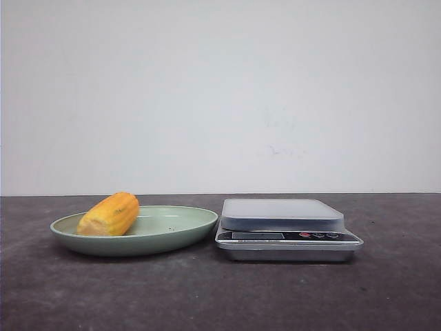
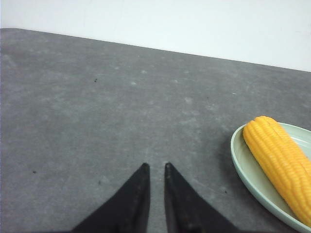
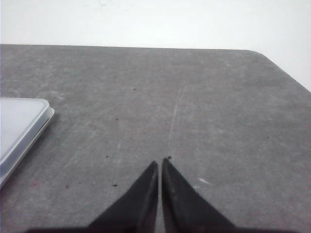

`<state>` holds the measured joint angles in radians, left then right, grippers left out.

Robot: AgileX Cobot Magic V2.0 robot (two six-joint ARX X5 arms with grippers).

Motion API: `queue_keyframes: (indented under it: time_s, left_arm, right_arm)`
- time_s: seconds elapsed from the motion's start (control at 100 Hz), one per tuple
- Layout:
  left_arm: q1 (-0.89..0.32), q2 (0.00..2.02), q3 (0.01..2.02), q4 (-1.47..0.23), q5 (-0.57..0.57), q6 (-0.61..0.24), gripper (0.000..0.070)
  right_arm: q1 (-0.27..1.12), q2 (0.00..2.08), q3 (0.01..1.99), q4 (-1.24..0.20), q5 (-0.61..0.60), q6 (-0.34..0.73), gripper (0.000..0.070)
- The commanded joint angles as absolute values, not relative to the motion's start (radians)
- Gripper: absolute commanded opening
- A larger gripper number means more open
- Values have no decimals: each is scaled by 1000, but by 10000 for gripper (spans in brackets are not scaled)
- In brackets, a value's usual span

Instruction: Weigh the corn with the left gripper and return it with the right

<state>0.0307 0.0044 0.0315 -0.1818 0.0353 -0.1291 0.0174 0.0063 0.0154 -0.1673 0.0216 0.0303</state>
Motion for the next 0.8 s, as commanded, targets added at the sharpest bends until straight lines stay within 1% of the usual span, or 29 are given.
queue_keyframes:
  time_s: [0.0,0.65,0.79]
  left_arm:
    - [34,3,14,-186,43,-117,15]
    - [34,3,14,-187,42,-117,15]
    - [32,3,14,-165,42,-114,15]
  right_arm:
    - [15,4,13,-154,23,25,4]
    - [15,4,13,-152,26,25,4]
    - [15,4,13,-150,26,25,4]
